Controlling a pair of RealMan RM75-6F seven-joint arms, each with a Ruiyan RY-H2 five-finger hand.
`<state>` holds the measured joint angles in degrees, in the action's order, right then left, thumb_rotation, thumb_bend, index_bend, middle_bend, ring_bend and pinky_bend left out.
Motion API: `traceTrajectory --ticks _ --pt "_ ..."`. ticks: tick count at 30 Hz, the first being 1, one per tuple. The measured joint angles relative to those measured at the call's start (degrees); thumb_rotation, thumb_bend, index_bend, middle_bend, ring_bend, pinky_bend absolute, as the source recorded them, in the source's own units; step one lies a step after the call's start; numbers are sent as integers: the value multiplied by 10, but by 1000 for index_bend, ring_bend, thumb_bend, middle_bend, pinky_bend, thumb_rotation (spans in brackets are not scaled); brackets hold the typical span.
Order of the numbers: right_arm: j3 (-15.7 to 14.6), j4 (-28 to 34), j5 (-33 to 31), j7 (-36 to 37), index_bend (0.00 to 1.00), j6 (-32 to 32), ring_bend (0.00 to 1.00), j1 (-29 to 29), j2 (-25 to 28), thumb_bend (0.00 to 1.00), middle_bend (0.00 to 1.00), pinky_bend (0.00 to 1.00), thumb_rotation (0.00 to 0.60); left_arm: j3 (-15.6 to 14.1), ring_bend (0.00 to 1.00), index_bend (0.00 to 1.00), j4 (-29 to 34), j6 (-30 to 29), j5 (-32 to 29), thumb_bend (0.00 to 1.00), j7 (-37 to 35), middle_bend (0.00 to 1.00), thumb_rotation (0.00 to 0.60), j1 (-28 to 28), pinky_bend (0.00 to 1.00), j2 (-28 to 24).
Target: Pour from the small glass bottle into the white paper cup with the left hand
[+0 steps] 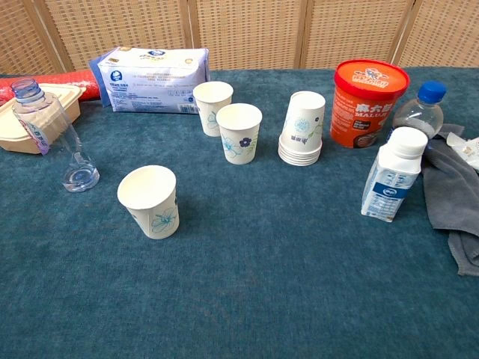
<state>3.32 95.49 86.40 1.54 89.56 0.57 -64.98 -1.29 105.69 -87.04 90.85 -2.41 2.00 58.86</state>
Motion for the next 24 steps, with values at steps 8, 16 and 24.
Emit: traceTrajectory --ticks 8,16,24 --pt "-1 0 5 4 0 6 0 3 2 147 81 0 600 -1 18 77 -2 -2 3 260 -4 83 503 -1 0 1" --pt "-4 -1 6 7 0 10 0 8 2 149 81 0 600 -2 19 78 -4 -9 9 261 -10 83 503 -4 0 -1" --pt "-3 1 3 6 0 4 0 7 4 149 80 0 600 -4 18 78 -1 -7 9 260 -2 84 504 -5 0 -2"
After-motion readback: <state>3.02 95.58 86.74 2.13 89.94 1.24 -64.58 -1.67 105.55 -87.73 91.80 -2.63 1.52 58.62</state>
